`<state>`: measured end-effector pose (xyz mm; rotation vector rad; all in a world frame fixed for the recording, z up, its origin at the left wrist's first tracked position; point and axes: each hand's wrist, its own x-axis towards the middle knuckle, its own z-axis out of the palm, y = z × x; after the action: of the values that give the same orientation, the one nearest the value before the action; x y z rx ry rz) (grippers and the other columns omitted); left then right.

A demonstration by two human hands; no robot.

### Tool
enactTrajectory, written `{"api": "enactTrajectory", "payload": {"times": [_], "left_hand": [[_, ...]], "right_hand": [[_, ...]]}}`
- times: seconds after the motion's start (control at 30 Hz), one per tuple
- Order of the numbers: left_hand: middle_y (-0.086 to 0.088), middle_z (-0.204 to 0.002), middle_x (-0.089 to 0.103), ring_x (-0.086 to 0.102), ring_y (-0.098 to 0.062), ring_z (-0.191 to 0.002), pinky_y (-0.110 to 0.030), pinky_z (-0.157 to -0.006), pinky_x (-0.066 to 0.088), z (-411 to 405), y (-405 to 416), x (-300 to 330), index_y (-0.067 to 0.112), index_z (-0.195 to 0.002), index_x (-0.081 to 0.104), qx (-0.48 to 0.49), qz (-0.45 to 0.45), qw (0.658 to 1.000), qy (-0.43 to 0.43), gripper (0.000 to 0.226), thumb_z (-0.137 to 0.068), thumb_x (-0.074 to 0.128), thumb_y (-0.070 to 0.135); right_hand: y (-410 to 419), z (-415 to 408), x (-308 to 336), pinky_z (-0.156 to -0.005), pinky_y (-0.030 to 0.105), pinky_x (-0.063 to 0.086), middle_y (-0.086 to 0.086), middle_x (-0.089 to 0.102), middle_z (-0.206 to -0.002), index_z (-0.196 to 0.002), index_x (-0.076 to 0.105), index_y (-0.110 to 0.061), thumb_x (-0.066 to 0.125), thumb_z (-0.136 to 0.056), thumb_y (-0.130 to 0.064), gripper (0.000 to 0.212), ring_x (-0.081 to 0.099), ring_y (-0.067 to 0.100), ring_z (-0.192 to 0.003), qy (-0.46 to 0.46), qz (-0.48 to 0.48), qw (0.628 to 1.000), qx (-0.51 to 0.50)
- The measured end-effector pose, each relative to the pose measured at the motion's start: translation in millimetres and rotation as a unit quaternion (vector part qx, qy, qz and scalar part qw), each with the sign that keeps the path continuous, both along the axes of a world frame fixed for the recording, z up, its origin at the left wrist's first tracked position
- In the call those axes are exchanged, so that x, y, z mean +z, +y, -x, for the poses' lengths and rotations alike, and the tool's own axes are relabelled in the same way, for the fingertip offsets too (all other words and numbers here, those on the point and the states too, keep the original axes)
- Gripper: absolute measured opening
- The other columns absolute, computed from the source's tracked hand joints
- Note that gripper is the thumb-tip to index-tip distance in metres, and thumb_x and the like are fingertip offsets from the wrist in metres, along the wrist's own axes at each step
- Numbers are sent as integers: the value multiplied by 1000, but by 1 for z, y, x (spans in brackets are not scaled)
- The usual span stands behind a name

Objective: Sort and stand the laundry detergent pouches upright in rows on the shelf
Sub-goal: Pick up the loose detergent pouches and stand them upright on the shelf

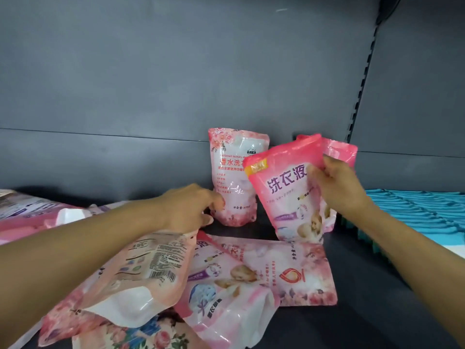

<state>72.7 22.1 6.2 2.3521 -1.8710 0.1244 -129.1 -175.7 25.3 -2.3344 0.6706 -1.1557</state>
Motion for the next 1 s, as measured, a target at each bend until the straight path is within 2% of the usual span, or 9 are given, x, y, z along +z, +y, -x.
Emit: {"api": "enactTrajectory", "payload": {"times": [0.1,0.17,0.37,0.5,0.6,0.7,0.8,0.93,1.0], "left_hand": [[5,-121,62,56,-15,-111,-37,-95,47,8,-19,-9,26,-116,58,-22,-42,999,22,26,-90,58,24],[3,-121,61,56,-15,-109,-35,-95,46,16,-29,-11,22,-116,58,-35,-67,997,26,25,-92,55,22],[4,-121,59,54,-11,-105,-19,-89,39,31,-50,-12,18,-121,57,-42,-103,992,63,27,-95,50,15],[2,-128,58,54,-13,-114,-24,-97,42,35,-60,-15,18,-125,56,-38,-160,984,70,33,-95,45,9],[1,-115,57,52,-14,-100,-24,-83,43,35,-68,-18,16,-119,57,-33,-217,975,31,34,-92,43,4],[2,-97,50,44,-14,-87,-21,-64,35,31,-74,-23,14,-110,56,-17,-257,966,4,30,-89,41,0],[4,-89,47,41,-15,-83,-21,-61,32,27,-77,-27,17,-90,50,-2,-264,965,-7,22,-87,41,-2],[7,-82,46,40,-10,-74,-21,-61,32,22,-74,-24,25,-75,45,8,-252,968,5,28,-91,43,3],[10,-77,45,39,-6,-71,-20,-61,32,18,-72,-20,27,-73,45,7,-229,973,24,29,-95,44,8]], "right_hand": [[-23,10,-7,-69,41,51,12,63,-79,-87,62,-10,45,-95,-11,19,55,21,-71,-118,-158,980,-19],[-34,22,-12,-73,45,53,11,64,-86,-84,62,-16,46,-95,-9,21,57,21,-73,-180,-227,956,-46],[-48,55,-20,-67,36,54,1,63,-77,-89,59,-15,45,-97,-10,17,59,16,-66,-270,-274,919,-85],[-51,62,-23,-66,34,54,2,64,-80,-83,56,-18,45,-98,-13,20,61,19,-72,-269,-260,923,-94],[-53,64,-23,-74,37,55,6,68,-91,-91,59,-15,45,-98,-13,15,64,21,-80,-261,-261,925,-84],[-52,65,-22,-63,28,52,6,66,-95,-105,58,-10,44,-99,-12,15,63,15,-75,-225,-264,935,-70],[-49,63,-25,-59,26,50,6,67,-97,-111,56,-9,47,-97,-12,16,66,16,-79,-171,-294,938,-65],[-46,62,-27,-77,40,55,7,63,-102,-111,48,-5,56,-92,-15,23,65,25,-94,-149,-286,940,-114],[-34,67,-30,-89,39,50,7,53,-108,-111,41,-7,62,-88,-14,32,57,23,-100,-161,-187,954,-170]]}}
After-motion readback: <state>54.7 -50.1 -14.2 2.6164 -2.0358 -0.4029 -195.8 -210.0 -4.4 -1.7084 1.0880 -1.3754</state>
